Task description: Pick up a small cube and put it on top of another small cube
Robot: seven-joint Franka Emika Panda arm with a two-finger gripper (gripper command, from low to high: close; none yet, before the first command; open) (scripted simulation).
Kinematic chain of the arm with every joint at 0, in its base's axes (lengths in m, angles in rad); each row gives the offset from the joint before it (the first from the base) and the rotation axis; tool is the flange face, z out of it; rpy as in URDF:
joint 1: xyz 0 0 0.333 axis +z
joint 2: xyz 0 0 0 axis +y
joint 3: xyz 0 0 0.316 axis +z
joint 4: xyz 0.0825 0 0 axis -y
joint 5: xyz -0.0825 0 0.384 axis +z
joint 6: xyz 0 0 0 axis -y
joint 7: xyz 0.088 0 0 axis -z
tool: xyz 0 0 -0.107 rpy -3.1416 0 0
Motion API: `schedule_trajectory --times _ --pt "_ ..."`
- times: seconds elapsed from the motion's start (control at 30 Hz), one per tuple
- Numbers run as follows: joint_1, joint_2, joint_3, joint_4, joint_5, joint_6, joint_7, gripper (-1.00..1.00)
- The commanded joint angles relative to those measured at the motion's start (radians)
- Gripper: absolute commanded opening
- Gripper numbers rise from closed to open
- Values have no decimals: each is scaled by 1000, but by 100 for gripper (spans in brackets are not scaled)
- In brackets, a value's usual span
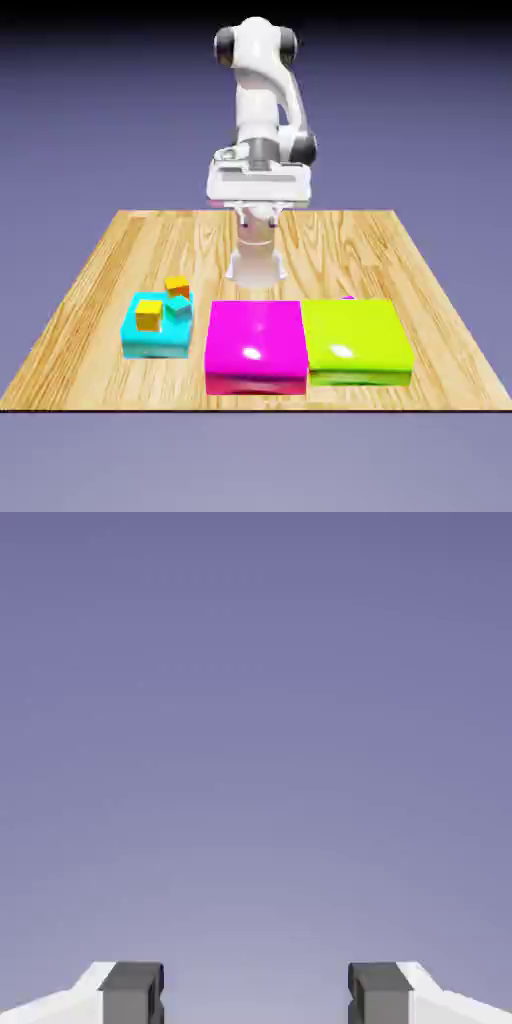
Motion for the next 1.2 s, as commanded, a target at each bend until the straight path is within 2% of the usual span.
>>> schedule_trajectory --times 0.0,1.17 --pt "-8 3 36 -2 -27 -18 -41 0" --pt "-274 117 1305 -57 -966 -635 -1480 0"
